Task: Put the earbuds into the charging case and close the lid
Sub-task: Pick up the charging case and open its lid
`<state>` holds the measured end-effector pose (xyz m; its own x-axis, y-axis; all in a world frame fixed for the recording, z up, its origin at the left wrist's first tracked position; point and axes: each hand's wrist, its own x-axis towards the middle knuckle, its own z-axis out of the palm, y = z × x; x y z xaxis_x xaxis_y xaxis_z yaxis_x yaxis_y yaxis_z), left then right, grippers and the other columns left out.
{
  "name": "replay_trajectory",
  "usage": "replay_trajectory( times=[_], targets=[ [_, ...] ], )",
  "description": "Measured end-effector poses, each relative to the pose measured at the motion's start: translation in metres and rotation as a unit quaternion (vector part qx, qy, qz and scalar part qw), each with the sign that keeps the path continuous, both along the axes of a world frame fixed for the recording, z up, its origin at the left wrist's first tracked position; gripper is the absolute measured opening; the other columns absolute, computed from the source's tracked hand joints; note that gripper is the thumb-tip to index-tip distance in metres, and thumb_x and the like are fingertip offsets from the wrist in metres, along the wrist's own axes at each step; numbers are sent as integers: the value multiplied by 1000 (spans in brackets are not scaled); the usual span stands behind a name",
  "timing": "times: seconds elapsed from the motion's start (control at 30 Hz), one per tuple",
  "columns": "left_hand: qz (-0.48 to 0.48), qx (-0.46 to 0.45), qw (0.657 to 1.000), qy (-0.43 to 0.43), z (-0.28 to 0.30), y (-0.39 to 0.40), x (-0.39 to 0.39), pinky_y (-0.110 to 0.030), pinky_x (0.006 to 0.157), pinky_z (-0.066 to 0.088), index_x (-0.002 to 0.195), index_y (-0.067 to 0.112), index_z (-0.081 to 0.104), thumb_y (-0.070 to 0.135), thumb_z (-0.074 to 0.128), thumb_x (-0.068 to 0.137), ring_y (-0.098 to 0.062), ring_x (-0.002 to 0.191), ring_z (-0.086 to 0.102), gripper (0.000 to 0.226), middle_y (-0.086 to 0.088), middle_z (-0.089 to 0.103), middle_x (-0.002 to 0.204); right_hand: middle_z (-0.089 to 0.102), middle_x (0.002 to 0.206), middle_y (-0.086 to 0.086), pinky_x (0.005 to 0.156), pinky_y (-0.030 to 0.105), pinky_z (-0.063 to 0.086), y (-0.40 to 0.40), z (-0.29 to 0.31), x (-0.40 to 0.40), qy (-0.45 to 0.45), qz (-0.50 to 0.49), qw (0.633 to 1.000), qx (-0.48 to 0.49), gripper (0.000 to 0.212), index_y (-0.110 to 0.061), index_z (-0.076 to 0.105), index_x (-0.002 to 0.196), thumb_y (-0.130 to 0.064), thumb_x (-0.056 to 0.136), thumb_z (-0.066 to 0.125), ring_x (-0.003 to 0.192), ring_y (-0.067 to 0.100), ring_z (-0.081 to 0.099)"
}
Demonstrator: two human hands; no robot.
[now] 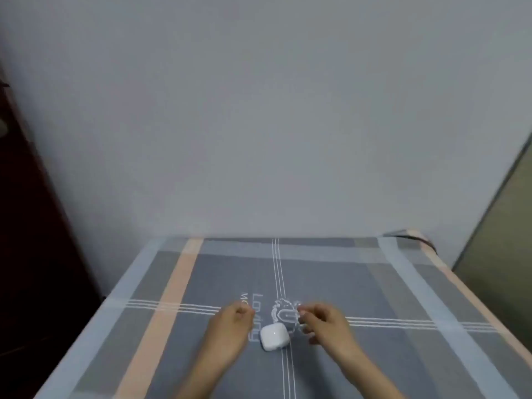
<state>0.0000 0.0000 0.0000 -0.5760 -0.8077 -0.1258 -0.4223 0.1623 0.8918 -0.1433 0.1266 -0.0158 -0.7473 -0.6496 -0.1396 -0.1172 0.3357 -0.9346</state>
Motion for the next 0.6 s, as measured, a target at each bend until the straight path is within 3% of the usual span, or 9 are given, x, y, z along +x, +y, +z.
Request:
replay_trajectory(
  times=[0.07, 0.1, 0.23, 0.33, 0.47, 0.6],
  targets=[
    [-24, -61, 996, -63, -34, -3, -15, -32, 85, 48, 91, 21, 67, 15, 54, 84, -25, 87, 65, 17, -6, 72, 93, 69, 75, 3, 56, 16, 48, -15, -37, -9, 72, -9, 997, 32, 19, -21, 68, 81, -4, 83, 61, 63, 14, 62],
    [-35, -94, 991, -91, -52, -5, -22, -28, 89, 43, 104, 18, 65, 16, 54, 86, -23, 101, 63, 21, -6, 69, 108, 70, 81, 4, 62, 15, 48, -22, -55, -13, 96, -3, 995, 37, 19, -22, 68, 84, -4, 82, 62, 69, 16, 64],
    [-56, -145, 980, -125, -101, -4, -43, -28, 99, 35, 125, 15, 51, 28, 52, 90, -21, 121, 50, 37, -5, 57, 128, 70, 92, 1, 82, 28, 50, -45, -97, -17, 150, 3, 988, 29, 23, -26, 68, 90, -7, 80, 62, 85, 17, 64],
    [-49, -158, 980, -110, -115, -7, -50, -28, 98, 34, 125, 15, 52, 30, 54, 90, -21, 120, 49, 38, -4, 56, 126, 68, 93, -4, 82, 24, 47, -53, -110, -21, 205, -3, 979, 19, 20, -20, 71, 93, -9, 81, 60, 89, 12, 61],
    [-49, -152, 987, -33, -118, -13, -50, -29, 77, 40, 96, 15, 66, 24, 67, 81, -22, 94, 58, 17, -1, 64, 95, 67, 84, -4, 73, 11, 39, -53, -114, -24, 261, 17, 965, -5, 15, -19, 71, 83, -19, 82, 57, 82, 9, 58],
    [-41, -114, 993, 9, -126, -17, -48, -19, 78, 46, 101, 21, 68, 22, 72, 76, -14, 88, 61, 25, 4, 67, 97, 65, 82, -3, 69, 9, 38, -47, -120, -26, 260, 35, 965, -14, 16, -23, 71, 81, -28, 82, 56, 79, 6, 56]
  ],
)
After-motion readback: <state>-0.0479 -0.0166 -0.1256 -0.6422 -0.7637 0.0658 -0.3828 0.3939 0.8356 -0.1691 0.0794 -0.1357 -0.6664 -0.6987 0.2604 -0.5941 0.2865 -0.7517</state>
